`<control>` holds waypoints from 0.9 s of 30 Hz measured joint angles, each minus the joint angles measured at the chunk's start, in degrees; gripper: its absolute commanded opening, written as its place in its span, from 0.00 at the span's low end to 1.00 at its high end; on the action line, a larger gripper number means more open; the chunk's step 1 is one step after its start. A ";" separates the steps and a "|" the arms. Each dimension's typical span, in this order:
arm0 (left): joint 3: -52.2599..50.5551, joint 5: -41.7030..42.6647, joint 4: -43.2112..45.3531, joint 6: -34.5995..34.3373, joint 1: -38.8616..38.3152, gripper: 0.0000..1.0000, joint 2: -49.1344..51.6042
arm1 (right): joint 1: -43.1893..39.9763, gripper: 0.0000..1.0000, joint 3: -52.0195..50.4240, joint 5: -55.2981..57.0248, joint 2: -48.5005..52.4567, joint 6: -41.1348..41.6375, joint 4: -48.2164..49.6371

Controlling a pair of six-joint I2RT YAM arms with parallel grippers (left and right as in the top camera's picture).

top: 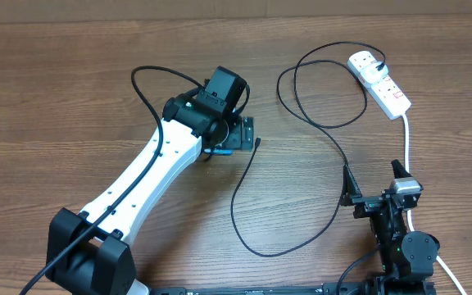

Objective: Plug charger to phone and switch on socket
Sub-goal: 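Lower the left gripper and align it over the phone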

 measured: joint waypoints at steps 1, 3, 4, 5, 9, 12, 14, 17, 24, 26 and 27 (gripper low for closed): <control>0.00 -0.81 0.94 -0.46 -0.02 1.00 0.00 | 0.00 1.00 0.00 -0.02 0.00 0.02 -0.02; 0.02 -1.95 2.56 -1.22 -0.02 1.00 0.00 | 0.02 1.00 0.00 -0.02 0.00 0.00 -0.02; 0.02 -2.36 3.30 -1.49 0.00 1.00 0.04 | 0.00 1.00 0.00 0.00 0.00 0.02 0.00; 0.02 -2.73 4.04 -1.64 -0.02 1.00 0.13 | 0.00 1.00 0.00 0.00 0.00 -0.02 0.00; 0.02 -3.34 6.14 -1.79 -0.02 1.00 1.46 | 0.02 1.00 0.00 0.00 0.00 0.00 0.00; 0.02 -3.72 6.93 -1.88 0.00 1.00 3.87 | 0.00 1.00 0.00 -0.02 0.00 0.00 -0.02; 0.02 -3.74 7.10 -1.92 0.00 1.00 5.14 | 0.00 1.00 0.00 0.00 0.00 0.04 -0.02; 0.02 -3.76 7.10 -2.03 0.00 1.00 7.45 | 0.00 1.00 0.00 0.00 0.00 0.02 0.00; 0.02 -3.91 7.19 -2.01 0.15 1.00 11.17 | 0.00 1.00 0.00 -0.02 0.00 0.00 0.02; 0.02 -3.91 7.32 -2.01 0.28 1.00 11.28 | 0.00 1.00 0.00 0.00 0.00 0.02 0.00; 0.02 -3.93 7.48 -2.01 0.35 1.00 11.28 | 0.00 1.00 0.00 0.00 0.00 0.00 -0.02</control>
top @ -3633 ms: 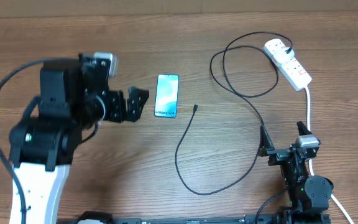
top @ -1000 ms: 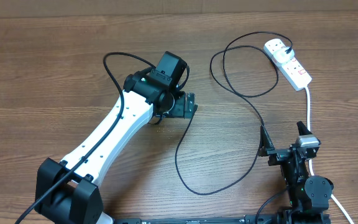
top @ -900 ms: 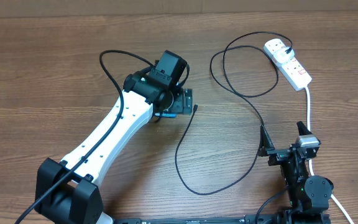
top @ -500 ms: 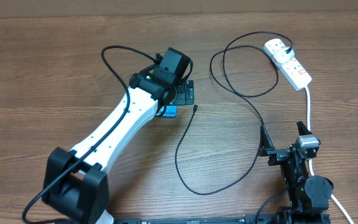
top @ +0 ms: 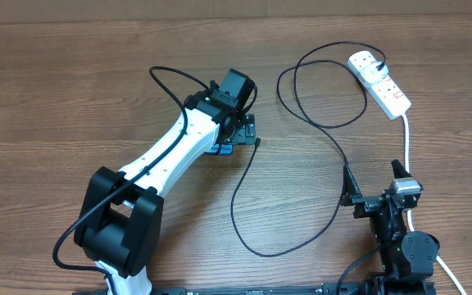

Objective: Plug charger to phone and switch on socket
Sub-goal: 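Lower the left gripper and align it over the phone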

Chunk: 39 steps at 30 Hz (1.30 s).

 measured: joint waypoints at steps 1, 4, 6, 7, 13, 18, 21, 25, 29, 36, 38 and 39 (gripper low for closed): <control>0.00 -0.02 0.17 0.00 0.04 1.00 0.00 | 0.00 1.00 0.00 0.00 0.00 -0.02 0.02; 0.00 -0.17 0.26 0.04 0.02 1.00 0.00 | 0.00 1.00 0.00 -0.02 0.00 0.02 0.02; 0.00 -0.20 0.26 0.24 0.02 1.00 0.00 | 0.00 1.00 0.00 0.00 0.00 0.00 0.02; 0.00 -0.20 0.28 0.37 0.02 1.00 0.00 | 0.00 1.00 0.00 -0.02 0.00 0.00 0.00; 0.00 -0.63 0.46 0.44 0.02 1.00 0.00 | 0.00 1.00 0.00 0.00 0.00 0.02 0.04; 0.00 -0.83 0.59 0.44 0.02 1.00 0.20 | 0.02 1.00 0.00 0.00 0.00 0.00 -0.02; 0.00 -0.85 0.63 0.42 0.02 1.00 0.76 | 0.00 1.00 0.00 0.00 0.00 0.02 0.00; 0.00 -0.85 0.66 0.42 0.02 1.00 1.84 | 0.00 1.00 0.00 0.00 0.00 0.02 0.00; 0.00 -0.87 0.66 0.44 0.02 1.00 2.89 | 0.00 1.00 0.00 0.00 0.00 0.00 0.02; 0.00 -0.85 0.72 0.44 0.39 1.00 3.39 | 0.00 1.00 0.00 0.00 0.00 0.02 0.00; 0.00 -0.90 1.25 0.44 1.16 1.00 3.39 | 0.00 1.00 0.00 -0.02 0.00 -0.02 0.02; 0.00 -0.87 1.77 0.44 1.57 1.00 3.39 | 0.00 1.00 0.00 -0.02 0.00 0.00 0.00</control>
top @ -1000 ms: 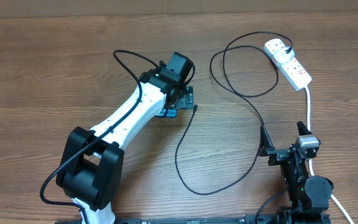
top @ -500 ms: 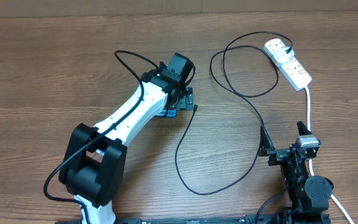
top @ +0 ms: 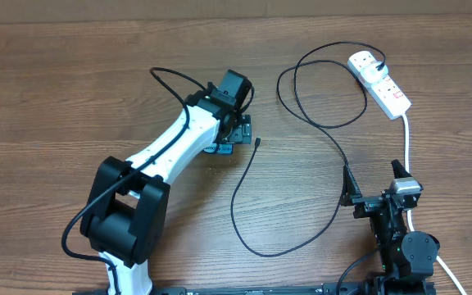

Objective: Plug charger to phone and switch on socket
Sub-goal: 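Lower the left gripper and align it over the phone, then close the left gripper on the phone's sides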

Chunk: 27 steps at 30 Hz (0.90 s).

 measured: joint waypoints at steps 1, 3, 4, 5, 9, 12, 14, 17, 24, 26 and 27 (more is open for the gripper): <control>0.00 0.09 0.66 0.02 0.48 1.00 0.02 | 0.00 1.00 0.00 0.02 0.00 0.00 -0.02; 0.00 0.94 2.08 0.44 1.92 1.00 0.02 | 0.00 1.00 0.00 0.02 0.00 0.02 0.00; 0.00 1.53 2.80 0.85 2.67 1.00 0.02 | 0.00 1.00 0.00 0.00 0.00 0.02 0.00; 0.00 2.51 3.54 1.60 3.39 1.00 0.02 | 0.00 1.00 0.00 0.00 0.00 0.00 0.02; 0.02 5.05 5.86 4.46 5.60 1.00 0.02 | 0.02 1.00 0.00 0.00 0.00 0.02 0.00; 0.04 5.20 6.64 5.18 5.35 1.00 0.02 | 0.00 1.00 0.00 0.02 0.00 -0.02 0.02; 0.04 4.98 6.93 5.22 4.87 1.00 0.02 | 0.00 1.00 0.00 0.02 0.00 0.00 0.02; 0.04 4.37 6.97 5.31 4.22 1.00 0.02 | 0.00 1.00 0.00 0.00 0.00 0.02 0.02; 0.04 1.88 6.97 5.46 2.75 1.00 0.02 | 0.00 1.00 0.00 0.04 0.00 0.00 0.00; 0.04 1.20 6.97 5.07 2.47 1.00 0.02 | 0.00 1.00 0.00 0.00 0.00 0.00 0.00; 0.02 1.01 6.97 4.96 2.45 1.00 0.02 | 0.00 1.00 0.00 0.02 0.00 0.02 0.00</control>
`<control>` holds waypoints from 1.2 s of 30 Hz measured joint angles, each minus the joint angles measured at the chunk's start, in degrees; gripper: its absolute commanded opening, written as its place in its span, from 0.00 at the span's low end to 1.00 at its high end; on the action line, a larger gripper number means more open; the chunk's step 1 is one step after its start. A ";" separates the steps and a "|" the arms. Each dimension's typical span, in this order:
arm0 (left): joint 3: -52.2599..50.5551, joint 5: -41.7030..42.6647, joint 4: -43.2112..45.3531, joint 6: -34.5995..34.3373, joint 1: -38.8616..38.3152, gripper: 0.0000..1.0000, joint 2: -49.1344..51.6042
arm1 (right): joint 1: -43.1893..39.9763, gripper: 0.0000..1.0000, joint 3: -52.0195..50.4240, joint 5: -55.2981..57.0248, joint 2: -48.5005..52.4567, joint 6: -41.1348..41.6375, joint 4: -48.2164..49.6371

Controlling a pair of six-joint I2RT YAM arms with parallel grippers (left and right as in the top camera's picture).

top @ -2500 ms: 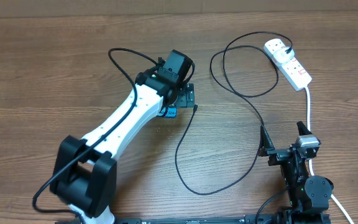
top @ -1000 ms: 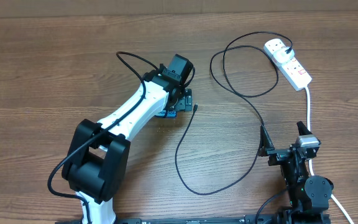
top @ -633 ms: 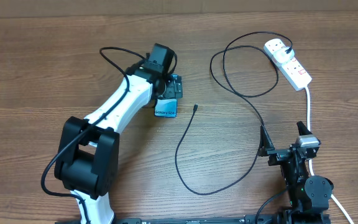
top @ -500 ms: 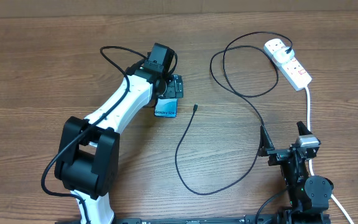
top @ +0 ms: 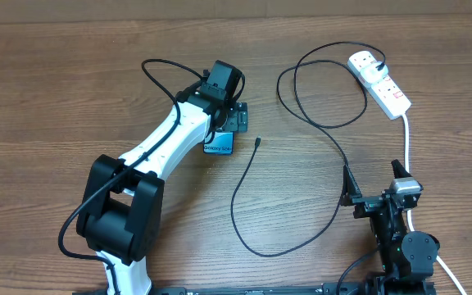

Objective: Plug charger to phone and switch on socket
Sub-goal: 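Close the left gripper on the phone's sides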

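Observation:
The phone [top: 219,147], dark with a blue label, lies on the table just left of centre. My left gripper [top: 233,120] reaches down onto its far end and seems shut on it; the wrist hides the fingers. The black charger cable [top: 240,205] loops across the table. Its free plug tip [top: 256,142] lies a short way right of the phone, not touching it. The cable's other end runs to the white power strip [top: 381,82] at the back right. My right gripper [top: 374,184] rests open at the front right, holding nothing.
The power strip's white lead [top: 406,139] runs down the right side past my right arm. The brown wooden table [top: 56,98] has its far edge along the top of the view.
My left gripper has shifted up and to the left, and the phone has gone with it. More of the blue label shows, and the gap to the cable tip is wider.
My left gripper was over the phone with the cable tip at the phone's right edge. The arm then stretched out further, gripper still on the phone. A small gap to the tip opened later, and it has grown. My right arm has stayed still.

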 measured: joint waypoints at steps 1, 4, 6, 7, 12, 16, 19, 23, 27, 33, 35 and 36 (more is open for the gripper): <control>0.02 -0.17 0.00 -0.04 -0.04 1.00 0.00 | 0.00 1.00 0.00 0.00 0.00 0.00 0.02; 0.02 -0.66 0.00 -0.07 -0.02 1.00 0.00 | 0.00 1.00 0.00 0.00 0.00 -0.04 0.02; 0.02 -0.98 0.02 -0.09 -0.02 1.00 0.00 | 0.00 1.00 0.00 0.00 0.00 -0.02 0.02; 0.02 -1.03 0.00 -0.22 -0.02 1.00 0.00 | 0.00 1.00 0.00 0.00 0.00 0.00 0.00; 0.02 -1.18 0.02 -0.33 -0.04 1.00 0.00 | 0.00 1.00 0.00 -0.02 0.00 -0.04 0.02; 0.02 -1.31 0.11 -0.76 -0.04 1.00 0.00 | 0.00 1.00 0.00 0.00 0.00 0.00 0.00; 0.00 -1.44 0.24 -1.09 -0.04 1.00 0.00 | 0.00 1.00 0.00 -0.02 0.00 -0.02 0.00; 0.02 -1.60 0.57 -1.55 -0.02 1.00 0.00 | 0.00 1.00 0.00 -0.02 0.00 0.02 0.02; 0.00 -1.60 1.51 -1.57 -0.02 1.00 0.00 | 0.00 1.00 0.00 0.00 0.00 -0.02 0.02; 0.00 -1.62 3.37 -1.75 -0.02 1.00 0.00 | 0.00 1.00 0.00 0.00 0.00 -0.02 0.00; 0.02 -1.62 4.28 -1.75 -0.02 1.00 0.00 | 0.02 1.00 0.00 0.00 0.00 0.00 0.00; 0.02 -1.62 4.74 -1.75 -0.02 1.00 0.00 | 0.00 1.00 0.00 0.00 0.00 -0.02 0.02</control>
